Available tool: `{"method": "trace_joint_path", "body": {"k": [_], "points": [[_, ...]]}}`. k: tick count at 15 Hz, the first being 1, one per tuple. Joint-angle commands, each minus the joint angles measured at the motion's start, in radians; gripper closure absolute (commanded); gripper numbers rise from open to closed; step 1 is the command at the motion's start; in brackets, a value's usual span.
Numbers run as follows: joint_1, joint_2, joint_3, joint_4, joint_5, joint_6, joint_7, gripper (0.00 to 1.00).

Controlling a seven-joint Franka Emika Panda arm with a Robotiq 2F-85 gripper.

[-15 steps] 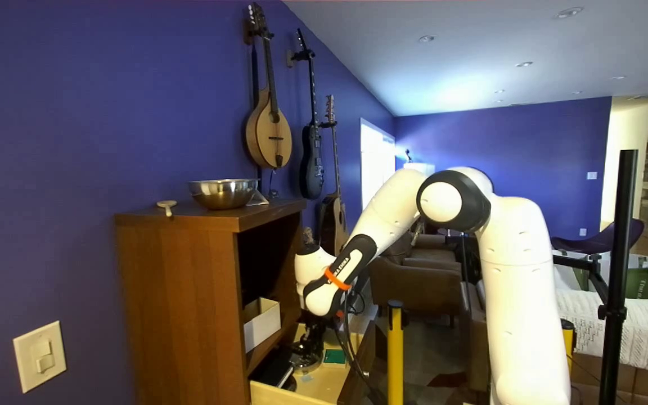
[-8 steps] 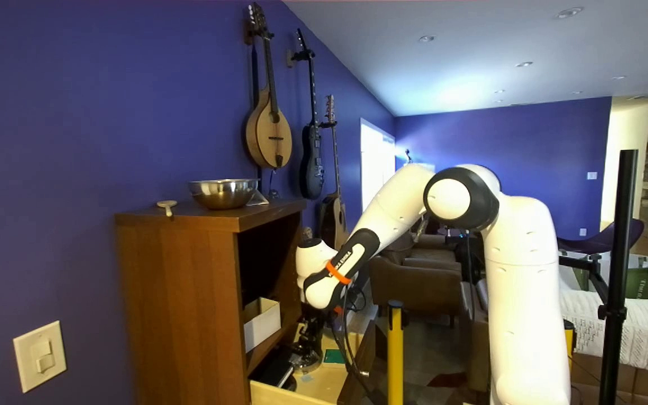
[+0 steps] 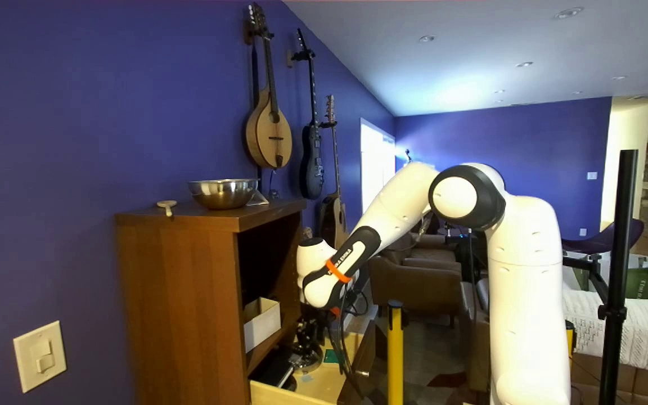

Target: Pick up the object from the silver bowl in the drawer and put it on the first shelf above the chest of drawers

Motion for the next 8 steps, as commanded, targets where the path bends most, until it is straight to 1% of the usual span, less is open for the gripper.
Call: {"method": "trace_joint_path", "body": {"k": [1,2,5,6,7,8], "points": [[0.005,-0.004,0.015,-0.027,0.064,0.058,0.015,0.11],[0.005,-0.002,0.017,-0.026,0.075,0.074,0.016,0.03],[0.006,0.012,0.019,-0.026,0.084,0.114,0.020,0.05],[0.005,0.019,0.017,-0.025,0.082,0.120,0.022,0.07],[0.004,0.026,0.017,-0.023,0.087,0.123,0.018,0.14],[0.002,0.034,0.018,-0.023,0.100,0.128,0.008,0.24]]}}
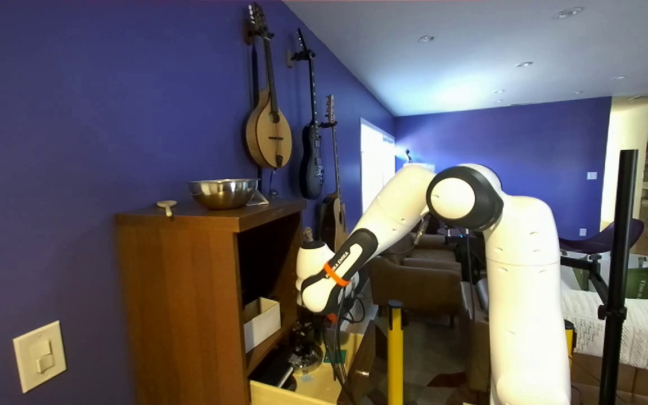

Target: Pick up the object from the silver bowl in the drawer and put it on the first shelf above the chest of drawers

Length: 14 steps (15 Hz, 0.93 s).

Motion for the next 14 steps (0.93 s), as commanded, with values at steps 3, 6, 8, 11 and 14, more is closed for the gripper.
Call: {"method": "trace_joint_path", "body": {"k": [3,6,8,11,14], "points": [[-0.004,0.045,-0.002,0.001,0.057,0.050,-0.003,0.45],[-0.012,0.054,-0.014,0.005,0.055,0.069,0.003,0.46],[-0.012,0.030,-0.023,-0.002,0.050,0.052,0.010,0.37],[-0.013,0.014,-0.033,-0.007,0.041,0.047,0.005,0.33],[-0.013,0.014,-0.039,-0.007,0.035,0.057,0.008,0.29]]}}
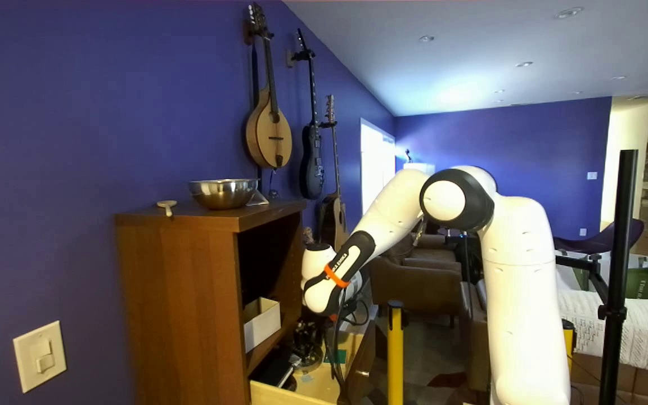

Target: Pick up the object from the silver bowl in the drawer and put it on the first shelf above the chest of drawers

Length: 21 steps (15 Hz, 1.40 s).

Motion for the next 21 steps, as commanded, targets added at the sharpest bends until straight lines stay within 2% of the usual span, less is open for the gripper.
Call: {"method": "trace_joint_path", "body": {"k": [1,5,7,9,14,15,16,18,20,21], "points": [[-0.004,-0.013,-0.008,-0.008,-0.013,0.024,0.014,0.29],[-0.001,0.016,-0.007,-0.001,-0.008,0.067,0.010,0.40],[0.001,0.027,-0.009,0.003,-0.014,0.077,0.014,0.40],[0.002,0.036,-0.010,0.003,-0.015,0.086,0.016,0.46],[0.010,0.058,-0.018,0.005,-0.046,0.100,0.041,0.50],[0.011,0.060,-0.017,0.006,-0.046,0.096,0.043,0.68],[0.012,0.062,-0.012,0.005,-0.035,0.096,0.037,0.76],[0.009,0.062,-0.003,0.005,-0.013,0.085,0.012,0.84],[-0.011,0.051,0.041,-0.001,0.103,0.052,-0.094,0.99],[-0.010,0.050,0.040,-0.001,0.108,0.049,-0.102,1.00]]}}
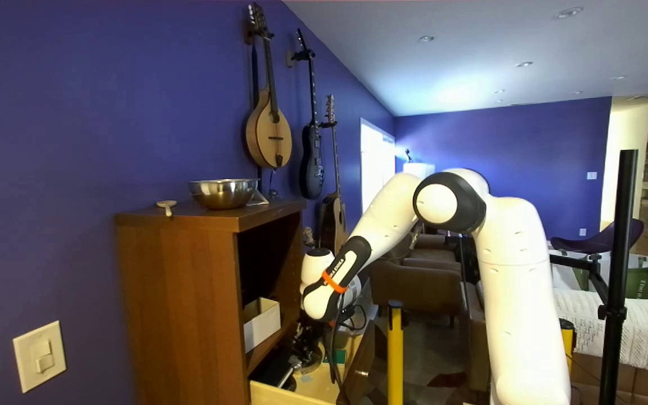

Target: Pick up the object from the silver bowl in the drawer and put it on the first shelf above the chest of drawers

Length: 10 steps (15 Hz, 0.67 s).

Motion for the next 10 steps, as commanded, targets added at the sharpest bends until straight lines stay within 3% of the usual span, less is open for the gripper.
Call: {"method": "trace_joint_path", "body": {"k": [1,5,10], "points": [[-0.011,0.009,0.035,0.002,0.090,-0.027,-0.089,0.96],[-0.008,0.000,0.027,0.002,0.082,-0.037,-0.097,0.95],[-0.020,-0.158,0.011,-0.037,0.078,-0.119,-0.117,0.95]]}}
